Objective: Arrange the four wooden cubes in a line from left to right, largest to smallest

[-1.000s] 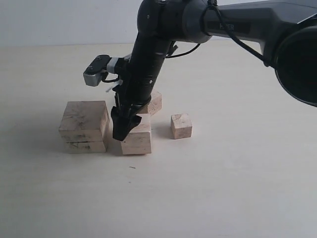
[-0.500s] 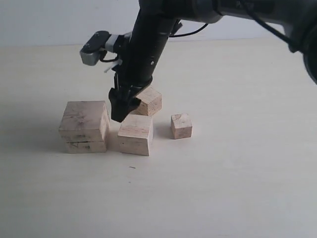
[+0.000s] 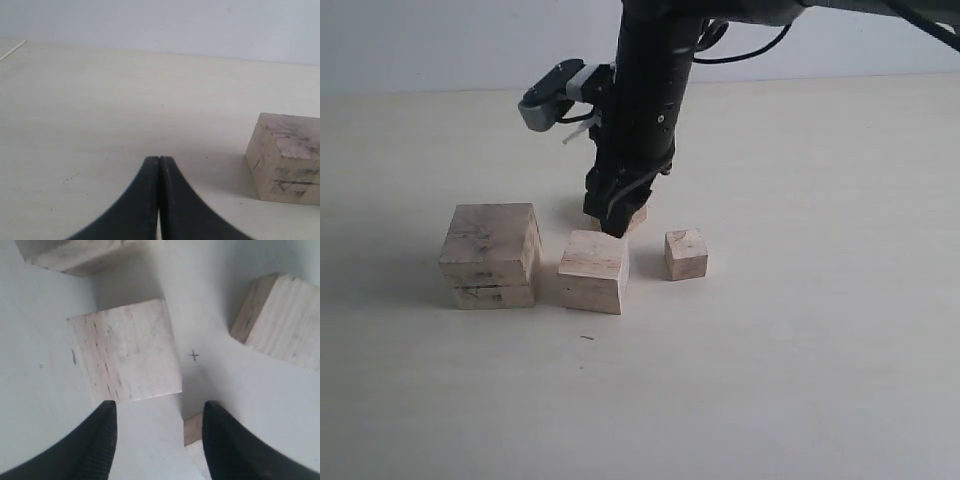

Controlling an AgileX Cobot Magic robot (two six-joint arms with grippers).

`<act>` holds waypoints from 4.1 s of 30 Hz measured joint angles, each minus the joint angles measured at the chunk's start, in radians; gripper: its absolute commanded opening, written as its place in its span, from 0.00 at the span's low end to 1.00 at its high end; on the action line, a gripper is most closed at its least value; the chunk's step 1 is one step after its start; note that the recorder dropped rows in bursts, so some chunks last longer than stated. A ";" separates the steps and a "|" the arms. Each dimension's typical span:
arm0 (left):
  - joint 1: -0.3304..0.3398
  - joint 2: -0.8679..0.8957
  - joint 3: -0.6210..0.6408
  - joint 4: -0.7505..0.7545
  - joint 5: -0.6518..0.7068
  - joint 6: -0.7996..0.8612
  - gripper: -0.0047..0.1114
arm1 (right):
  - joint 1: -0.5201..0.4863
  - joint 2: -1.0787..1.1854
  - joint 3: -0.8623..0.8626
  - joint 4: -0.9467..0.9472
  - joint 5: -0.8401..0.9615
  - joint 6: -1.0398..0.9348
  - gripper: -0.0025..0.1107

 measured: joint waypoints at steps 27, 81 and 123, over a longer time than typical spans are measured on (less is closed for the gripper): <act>0.000 0.000 0.000 0.000 0.000 0.000 0.04 | 0.000 0.129 0.133 0.120 -0.031 0.039 0.65; 0.000 0.000 0.000 0.000 0.000 0.000 0.04 | 0.000 0.140 0.076 0.283 -0.150 0.013 0.61; 0.000 0.000 0.000 0.000 0.000 0.000 0.04 | -0.010 0.032 0.072 -0.173 -0.509 0.310 0.64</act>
